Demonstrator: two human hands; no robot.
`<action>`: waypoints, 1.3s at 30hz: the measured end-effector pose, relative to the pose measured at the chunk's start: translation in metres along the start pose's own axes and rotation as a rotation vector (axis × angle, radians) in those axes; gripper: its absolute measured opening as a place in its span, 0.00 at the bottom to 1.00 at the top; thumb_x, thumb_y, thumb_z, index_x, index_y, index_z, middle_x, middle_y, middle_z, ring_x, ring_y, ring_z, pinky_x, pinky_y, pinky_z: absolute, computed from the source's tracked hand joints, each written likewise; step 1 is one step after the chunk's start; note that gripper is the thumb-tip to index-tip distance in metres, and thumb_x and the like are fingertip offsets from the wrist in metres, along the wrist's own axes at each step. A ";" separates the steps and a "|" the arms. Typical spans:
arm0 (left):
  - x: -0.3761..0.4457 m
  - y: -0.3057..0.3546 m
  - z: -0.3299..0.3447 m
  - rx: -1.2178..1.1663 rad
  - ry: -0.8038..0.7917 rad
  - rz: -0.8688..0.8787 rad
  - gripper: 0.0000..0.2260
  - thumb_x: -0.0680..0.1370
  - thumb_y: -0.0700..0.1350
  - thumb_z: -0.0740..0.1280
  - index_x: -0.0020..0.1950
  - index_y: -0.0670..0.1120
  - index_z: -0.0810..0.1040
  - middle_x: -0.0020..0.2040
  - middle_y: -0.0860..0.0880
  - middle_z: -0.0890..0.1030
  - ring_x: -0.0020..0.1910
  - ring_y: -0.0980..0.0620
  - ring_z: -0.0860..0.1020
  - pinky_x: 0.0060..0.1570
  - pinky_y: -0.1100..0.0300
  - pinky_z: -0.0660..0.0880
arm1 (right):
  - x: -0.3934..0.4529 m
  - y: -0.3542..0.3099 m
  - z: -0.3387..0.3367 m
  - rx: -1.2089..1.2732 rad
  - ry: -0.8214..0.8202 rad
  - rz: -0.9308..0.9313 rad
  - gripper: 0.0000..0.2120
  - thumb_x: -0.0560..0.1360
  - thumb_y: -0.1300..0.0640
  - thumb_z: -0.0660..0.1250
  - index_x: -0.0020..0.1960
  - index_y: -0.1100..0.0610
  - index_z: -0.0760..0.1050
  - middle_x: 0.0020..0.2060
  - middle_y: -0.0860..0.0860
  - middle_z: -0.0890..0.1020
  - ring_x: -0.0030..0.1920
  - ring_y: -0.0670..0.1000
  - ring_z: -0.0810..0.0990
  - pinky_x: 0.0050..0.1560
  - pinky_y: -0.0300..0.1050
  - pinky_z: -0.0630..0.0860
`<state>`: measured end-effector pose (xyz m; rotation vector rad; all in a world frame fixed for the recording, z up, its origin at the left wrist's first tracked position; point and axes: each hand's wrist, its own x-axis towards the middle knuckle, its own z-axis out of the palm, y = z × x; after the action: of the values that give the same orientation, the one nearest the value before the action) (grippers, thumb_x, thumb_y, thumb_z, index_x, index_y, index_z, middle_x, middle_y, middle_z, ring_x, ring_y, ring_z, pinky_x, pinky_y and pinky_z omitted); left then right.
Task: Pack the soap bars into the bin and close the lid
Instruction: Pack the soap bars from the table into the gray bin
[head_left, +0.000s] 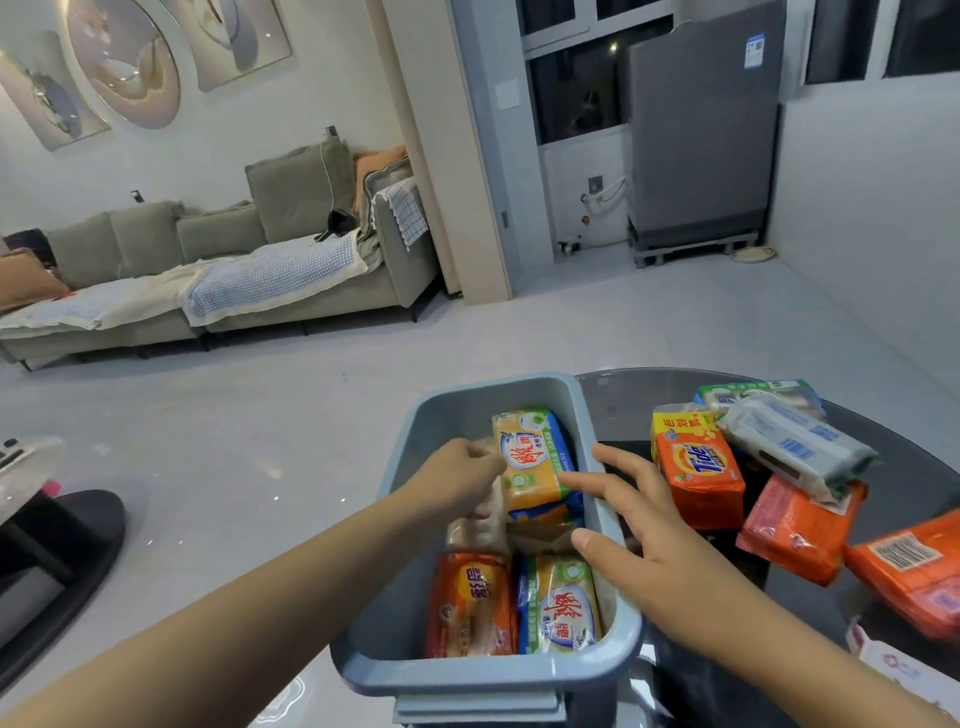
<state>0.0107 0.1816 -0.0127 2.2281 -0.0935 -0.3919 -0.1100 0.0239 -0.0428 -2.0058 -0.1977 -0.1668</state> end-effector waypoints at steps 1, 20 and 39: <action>0.006 0.004 0.004 -0.022 -0.016 -0.038 0.10 0.78 0.47 0.62 0.42 0.44 0.78 0.37 0.47 0.76 0.35 0.52 0.74 0.35 0.60 0.74 | 0.000 0.000 0.000 -0.002 0.002 -0.001 0.18 0.76 0.52 0.61 0.57 0.31 0.61 0.60 0.27 0.52 0.52 0.14 0.50 0.44 0.18 0.66; 0.040 0.024 0.014 -0.260 -0.040 -0.264 0.18 0.71 0.52 0.73 0.54 0.41 0.78 0.47 0.44 0.82 0.45 0.49 0.82 0.44 0.58 0.78 | 0.008 0.008 -0.002 -0.026 0.066 0.001 0.19 0.75 0.50 0.62 0.64 0.38 0.64 0.59 0.32 0.56 0.53 0.17 0.55 0.44 0.18 0.67; -0.046 -0.002 -0.003 0.073 -0.435 -0.307 0.19 0.75 0.44 0.69 0.59 0.31 0.75 0.48 0.39 0.82 0.37 0.48 0.80 0.52 0.53 0.78 | -0.002 0.004 -0.003 0.036 0.113 0.001 0.15 0.75 0.51 0.64 0.59 0.37 0.67 0.60 0.39 0.63 0.56 0.28 0.65 0.44 0.20 0.69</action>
<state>-0.0321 0.1936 -0.0011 2.1963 0.0054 -1.0527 -0.1108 0.0196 -0.0450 -1.9547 -0.1266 -0.2730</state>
